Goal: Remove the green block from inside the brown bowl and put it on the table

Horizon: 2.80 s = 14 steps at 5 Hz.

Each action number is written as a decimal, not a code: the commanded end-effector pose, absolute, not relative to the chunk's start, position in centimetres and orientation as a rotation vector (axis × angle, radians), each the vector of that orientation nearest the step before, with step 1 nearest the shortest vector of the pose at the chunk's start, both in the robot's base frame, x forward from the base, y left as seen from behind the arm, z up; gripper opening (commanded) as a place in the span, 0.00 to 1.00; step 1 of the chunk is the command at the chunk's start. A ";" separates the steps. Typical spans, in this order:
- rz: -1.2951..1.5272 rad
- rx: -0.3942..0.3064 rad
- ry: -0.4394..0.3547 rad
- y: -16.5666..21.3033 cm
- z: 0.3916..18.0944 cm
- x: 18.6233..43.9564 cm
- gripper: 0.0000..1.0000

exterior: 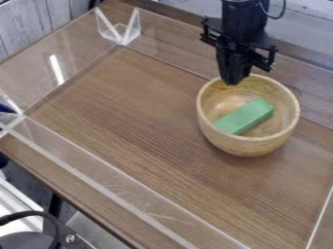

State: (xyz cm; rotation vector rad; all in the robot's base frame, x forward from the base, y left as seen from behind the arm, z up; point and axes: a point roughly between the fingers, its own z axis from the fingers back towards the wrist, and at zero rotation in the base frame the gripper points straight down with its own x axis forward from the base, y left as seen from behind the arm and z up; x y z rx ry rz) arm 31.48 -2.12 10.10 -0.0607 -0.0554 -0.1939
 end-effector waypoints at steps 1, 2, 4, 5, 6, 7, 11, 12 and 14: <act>-0.200 -0.060 -0.100 -2.3 11.0 32.3 1.00; -0.208 -0.061 -0.095 -2.5 10.6 32.5 1.00; -0.242 -0.063 -0.071 -3.6 9.0 32.9 1.00; -0.265 -0.060 -0.056 -4.2 7.9 33.1 1.00; -0.280 -0.057 -0.041 -4.7 6.9 33.5 1.00; -0.286 -0.055 -0.027 -4.9 6.1 33.7 0.00; -0.279 -0.058 -0.042 -4.6 7.3 33.5 0.00; -0.278 -0.058 -0.047 -4.5 7.7 33.4 0.00; -0.266 -0.055 -0.080 -3.9 9.5 33.1 0.00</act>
